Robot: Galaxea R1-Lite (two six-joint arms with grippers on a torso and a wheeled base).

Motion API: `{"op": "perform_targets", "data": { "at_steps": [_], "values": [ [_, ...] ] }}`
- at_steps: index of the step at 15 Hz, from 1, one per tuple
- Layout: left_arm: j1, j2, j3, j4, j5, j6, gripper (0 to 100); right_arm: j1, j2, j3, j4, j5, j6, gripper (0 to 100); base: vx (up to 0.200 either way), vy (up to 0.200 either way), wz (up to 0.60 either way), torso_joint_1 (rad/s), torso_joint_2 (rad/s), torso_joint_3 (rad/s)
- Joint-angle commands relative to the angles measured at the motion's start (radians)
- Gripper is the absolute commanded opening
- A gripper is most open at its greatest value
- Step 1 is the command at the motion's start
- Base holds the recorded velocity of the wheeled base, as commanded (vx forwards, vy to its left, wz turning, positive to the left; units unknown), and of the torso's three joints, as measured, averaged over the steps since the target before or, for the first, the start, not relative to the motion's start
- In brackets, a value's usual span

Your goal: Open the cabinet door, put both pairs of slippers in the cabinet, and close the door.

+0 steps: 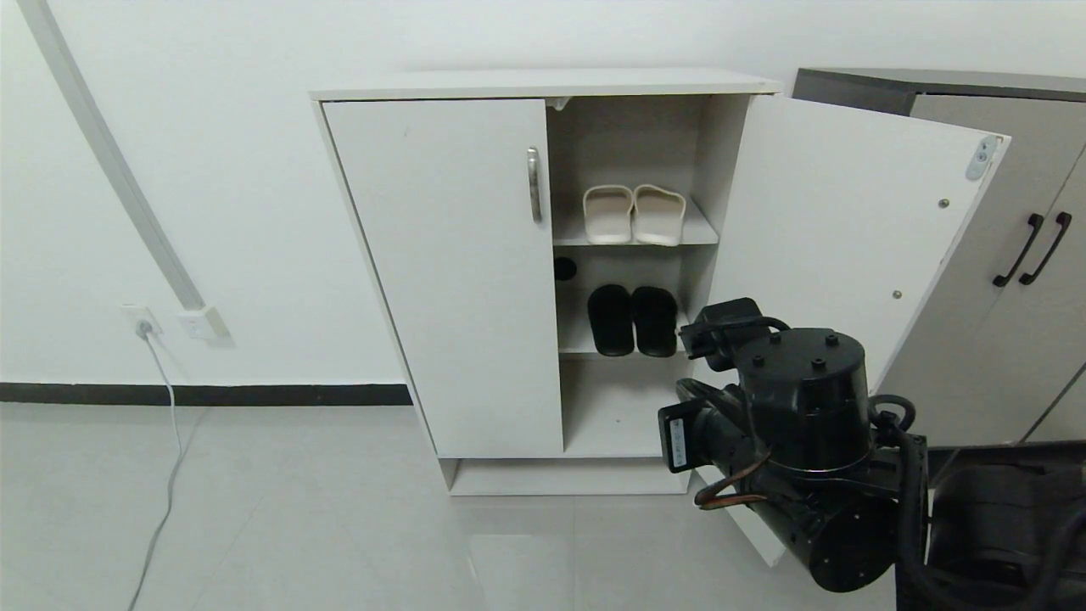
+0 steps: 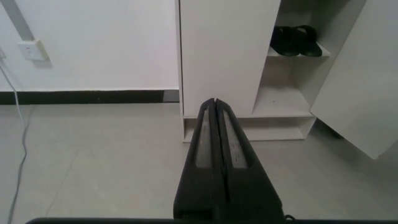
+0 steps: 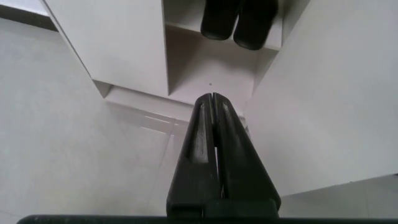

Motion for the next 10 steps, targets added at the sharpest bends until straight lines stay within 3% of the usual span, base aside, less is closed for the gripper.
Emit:
{"op": "perform_targets", "data": {
  "at_steps": [1,8,10],
  "values": [
    [0.0,0.001,0.0,0.0,0.0,0.0,0,-0.001,0.001,0.003,0.0,-0.001,-0.001,0,0.0,0.0,0.0,0.0,0.0,0.0],
    [0.0,0.001,0.0,0.0,0.0,0.0,0,-0.003,0.004,0.003,0.0,-0.001,-0.002,0,0.0,0.0,0.0,0.0,0.0,0.0],
    [0.0,0.001,0.0,0.0,0.0,0.0,0,-0.004,0.004,0.001,0.0,-0.001,-0.002,0,0.0,0.0,0.0,-0.005,-0.21,-0.232]
  ]
}}
